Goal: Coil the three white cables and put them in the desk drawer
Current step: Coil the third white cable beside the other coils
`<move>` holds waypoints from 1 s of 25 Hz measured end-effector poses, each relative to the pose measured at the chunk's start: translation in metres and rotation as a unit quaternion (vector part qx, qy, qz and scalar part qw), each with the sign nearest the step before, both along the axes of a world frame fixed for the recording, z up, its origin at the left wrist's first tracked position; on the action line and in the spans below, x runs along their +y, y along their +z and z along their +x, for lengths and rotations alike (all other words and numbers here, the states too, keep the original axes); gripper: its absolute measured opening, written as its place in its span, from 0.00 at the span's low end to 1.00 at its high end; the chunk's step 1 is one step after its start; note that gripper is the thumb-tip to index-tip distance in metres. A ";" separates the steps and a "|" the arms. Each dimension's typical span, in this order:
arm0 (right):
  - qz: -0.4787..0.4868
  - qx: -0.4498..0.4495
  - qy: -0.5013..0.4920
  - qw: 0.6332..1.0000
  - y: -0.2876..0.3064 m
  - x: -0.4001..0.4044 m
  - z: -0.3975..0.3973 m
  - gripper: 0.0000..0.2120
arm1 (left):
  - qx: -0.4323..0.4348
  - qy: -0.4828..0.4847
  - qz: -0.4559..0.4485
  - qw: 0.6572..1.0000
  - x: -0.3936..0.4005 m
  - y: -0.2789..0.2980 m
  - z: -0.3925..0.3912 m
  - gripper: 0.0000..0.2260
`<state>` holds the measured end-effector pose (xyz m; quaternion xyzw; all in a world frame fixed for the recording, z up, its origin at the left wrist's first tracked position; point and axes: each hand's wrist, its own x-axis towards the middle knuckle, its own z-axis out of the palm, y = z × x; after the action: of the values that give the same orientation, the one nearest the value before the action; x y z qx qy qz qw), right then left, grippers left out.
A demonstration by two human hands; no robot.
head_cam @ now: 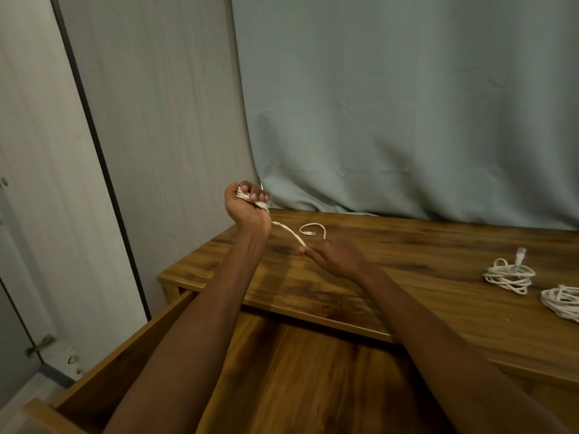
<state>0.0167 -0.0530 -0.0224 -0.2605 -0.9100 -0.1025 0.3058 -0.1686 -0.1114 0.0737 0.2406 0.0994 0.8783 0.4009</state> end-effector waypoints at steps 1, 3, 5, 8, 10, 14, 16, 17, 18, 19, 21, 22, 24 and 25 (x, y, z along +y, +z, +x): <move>0.020 -0.012 0.000 1.000 0.000 -0.001 0.001 0.18 | 0.022 0.042 -0.036 0.998 0.004 0.000 -0.001 0.16; 0.066 -0.020 0.023 0.997 0.004 -0.007 0.001 0.16 | 0.155 0.159 -0.142 0.965 0.010 -0.005 -0.006 0.14; 0.113 -0.022 0.047 0.992 0.014 -0.013 0.001 0.14 | 0.397 0.272 -0.247 0.841 0.016 -0.021 -0.006 0.16; 0.160 0.003 0.037 0.986 0.034 -0.010 0.008 0.13 | 0.627 0.256 -0.322 0.661 0.014 -0.043 -0.002 0.31; 0.196 0.040 0.007 0.980 0.039 0.000 0.018 0.15 | 0.690 0.157 -0.355 0.611 0.005 -0.043 0.001 0.38; 0.150 0.077 -0.044 0.985 0.033 0.022 0.031 0.19 | 0.698 -0.098 -0.362 0.610 -0.008 -0.041 0.003 0.40; 0.089 0.104 -0.056 0.989 0.031 0.031 0.038 0.23 | 0.641 -0.244 -0.321 0.653 -0.013 -0.039 0.000 0.33; 0.070 0.111 -0.054 0.990 0.030 0.034 0.041 0.24 | 0.592 -0.314 -0.285 0.685 -0.014 -0.038 -0.002 0.29; 0.064 0.113 -0.049 0.990 0.029 0.034 0.042 0.25 | 0.544 -0.371 -0.239 0.714 -0.016 -0.036 -0.005 0.25; 0.069 0.110 -0.041 0.991 0.027 0.033 0.041 0.25 | 0.494 -0.418 -0.189 0.738 -0.017 -0.034 -0.006 0.23; 0.079 0.109 -0.027 0.991 0.025 0.026 0.035 0.22 | 0.390 -0.478 -0.097 0.781 -0.019 -0.032 0.000 0.21; 0.080 0.111 -0.024 0.990 0.024 0.024 0.030 0.20 | 0.344 -0.486 -0.056 0.802 -0.019 -0.031 0.005 0.21; 0.063 0.105 -0.026 0.992 0.022 0.022 0.019 0.19 | 0.261 -0.457 0.017 0.850 -0.019 -0.025 0.017 0.19; 0.048 0.096 -0.029 0.994 0.021 0.020 0.013 0.20 | 0.223 -0.417 0.045 0.880 -0.018 -0.022 0.022 0.18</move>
<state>0.0300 -0.0328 -0.0018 -0.2805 -0.8626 -0.1291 0.4007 -0.1465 -0.1293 0.0515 0.4668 0.0368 0.5565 0.6863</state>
